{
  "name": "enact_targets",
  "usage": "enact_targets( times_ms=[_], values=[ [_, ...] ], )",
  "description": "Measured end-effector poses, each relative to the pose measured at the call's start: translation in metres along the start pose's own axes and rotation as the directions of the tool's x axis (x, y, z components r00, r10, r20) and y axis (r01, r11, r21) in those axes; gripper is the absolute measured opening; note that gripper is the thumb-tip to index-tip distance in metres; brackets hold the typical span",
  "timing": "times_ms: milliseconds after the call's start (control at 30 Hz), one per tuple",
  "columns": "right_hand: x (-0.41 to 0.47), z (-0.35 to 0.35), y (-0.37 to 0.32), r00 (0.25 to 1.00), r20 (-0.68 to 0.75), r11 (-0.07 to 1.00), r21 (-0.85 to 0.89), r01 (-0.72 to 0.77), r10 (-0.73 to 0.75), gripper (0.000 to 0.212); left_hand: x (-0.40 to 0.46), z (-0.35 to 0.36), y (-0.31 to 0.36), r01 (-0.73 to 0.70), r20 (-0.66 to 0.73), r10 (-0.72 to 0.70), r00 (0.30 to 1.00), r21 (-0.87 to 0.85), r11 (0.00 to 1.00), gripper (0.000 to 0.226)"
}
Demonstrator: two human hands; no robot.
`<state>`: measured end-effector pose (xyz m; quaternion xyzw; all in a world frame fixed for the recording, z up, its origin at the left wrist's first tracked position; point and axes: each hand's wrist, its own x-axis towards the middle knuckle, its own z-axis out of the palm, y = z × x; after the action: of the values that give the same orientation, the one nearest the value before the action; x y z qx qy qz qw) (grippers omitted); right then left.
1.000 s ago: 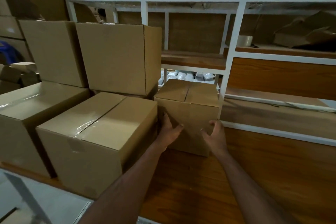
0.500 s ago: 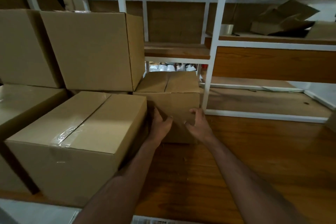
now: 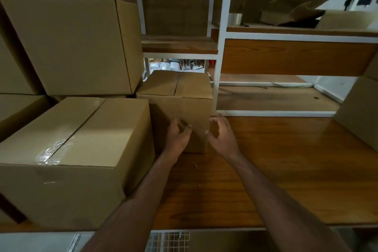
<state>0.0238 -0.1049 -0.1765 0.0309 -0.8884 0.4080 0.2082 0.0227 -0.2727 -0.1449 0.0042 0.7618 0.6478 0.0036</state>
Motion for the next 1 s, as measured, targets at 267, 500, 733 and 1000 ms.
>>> enact_targets(
  times_ms=[267, 500, 733, 1000],
  values=[
    [-0.050, -0.078, 0.015, 0.989, -0.140, 0.990, 0.135, -0.036, 0.055, 0.040, -0.032, 0.056, 0.009, 0.020, 0.193, -0.012, 0.981, -0.038, 0.999, 0.038],
    [-0.093, -0.181, 0.062, 0.948, -0.302, 0.981, 0.191, -0.041, 0.098, 0.028, -0.052, 0.155, 0.039, -0.120, 0.383, 0.113, 0.917, -0.007, 0.993, 0.030],
    [-0.134, -0.304, 0.156, 0.867, -0.480, 0.985, 0.156, -0.069, 0.136, 0.024, -0.095, 0.318, 0.067, -0.200, 0.497, 0.179, 0.849, -0.010, 0.980, 0.024],
    [-0.167, -0.460, 0.269, 0.793, -0.609, 0.999, -0.009, -0.051, 0.035, 0.021, -0.161, 0.540, 0.099, -0.223, 0.555, 0.212, 0.804, -0.050, 0.974, 0.026]
  ],
)
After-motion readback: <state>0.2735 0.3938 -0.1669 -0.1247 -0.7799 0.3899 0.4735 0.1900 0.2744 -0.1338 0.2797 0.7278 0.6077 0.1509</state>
